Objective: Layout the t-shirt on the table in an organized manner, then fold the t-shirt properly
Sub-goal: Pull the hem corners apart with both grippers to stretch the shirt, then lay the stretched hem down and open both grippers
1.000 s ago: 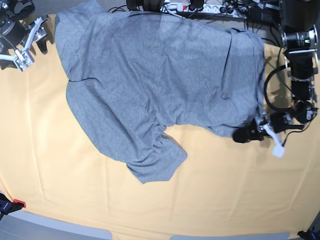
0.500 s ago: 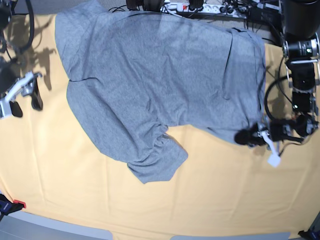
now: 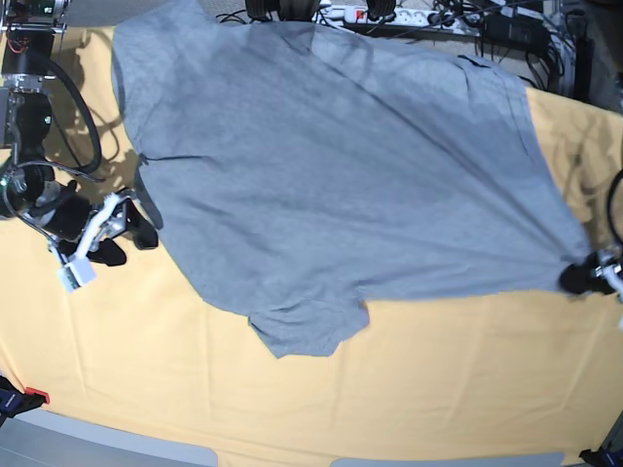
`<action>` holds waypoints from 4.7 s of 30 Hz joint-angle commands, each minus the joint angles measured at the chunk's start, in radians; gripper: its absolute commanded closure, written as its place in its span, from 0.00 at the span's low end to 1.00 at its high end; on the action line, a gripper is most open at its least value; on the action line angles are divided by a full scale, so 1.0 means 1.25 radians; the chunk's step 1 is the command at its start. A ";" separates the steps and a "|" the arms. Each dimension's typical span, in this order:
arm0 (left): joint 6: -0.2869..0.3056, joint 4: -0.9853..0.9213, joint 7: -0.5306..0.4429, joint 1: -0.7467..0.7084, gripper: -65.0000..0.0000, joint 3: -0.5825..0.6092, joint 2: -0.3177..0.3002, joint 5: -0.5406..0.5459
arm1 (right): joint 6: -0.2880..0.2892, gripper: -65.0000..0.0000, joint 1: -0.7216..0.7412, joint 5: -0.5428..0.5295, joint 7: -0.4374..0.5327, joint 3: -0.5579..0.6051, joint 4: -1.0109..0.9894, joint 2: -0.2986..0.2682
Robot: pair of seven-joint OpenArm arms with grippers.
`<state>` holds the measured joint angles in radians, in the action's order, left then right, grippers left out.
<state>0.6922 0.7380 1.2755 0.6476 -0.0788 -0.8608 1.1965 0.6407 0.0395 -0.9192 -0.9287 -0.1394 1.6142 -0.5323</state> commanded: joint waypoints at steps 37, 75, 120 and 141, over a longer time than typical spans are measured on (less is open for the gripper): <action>-0.027 0.011 -0.092 0.025 1.00 -0.006 -0.116 0.020 | 0.046 0.36 0.248 0.013 -0.080 0.008 -0.487 0.315; 0.005 0.011 -0.365 0.161 1.00 0.028 0.255 -0.179 | 0.046 1.00 0.469 0.108 -0.062 0.007 -0.486 -0.030; -0.249 0.010 -0.639 0.225 0.33 0.329 0.218 -0.604 | -0.017 0.39 0.470 0.334 0.096 0.007 -0.486 -0.021; -0.137 0.010 -0.455 0.220 0.33 0.327 0.172 -0.318 | -0.060 0.40 0.483 0.436 0.225 0.009 -0.486 0.219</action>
<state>0.5171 0.7368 0.7269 0.8818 0.3401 -0.6338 0.7834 0.5545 0.6048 -0.3504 -0.6731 -0.1261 0.9916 -0.2508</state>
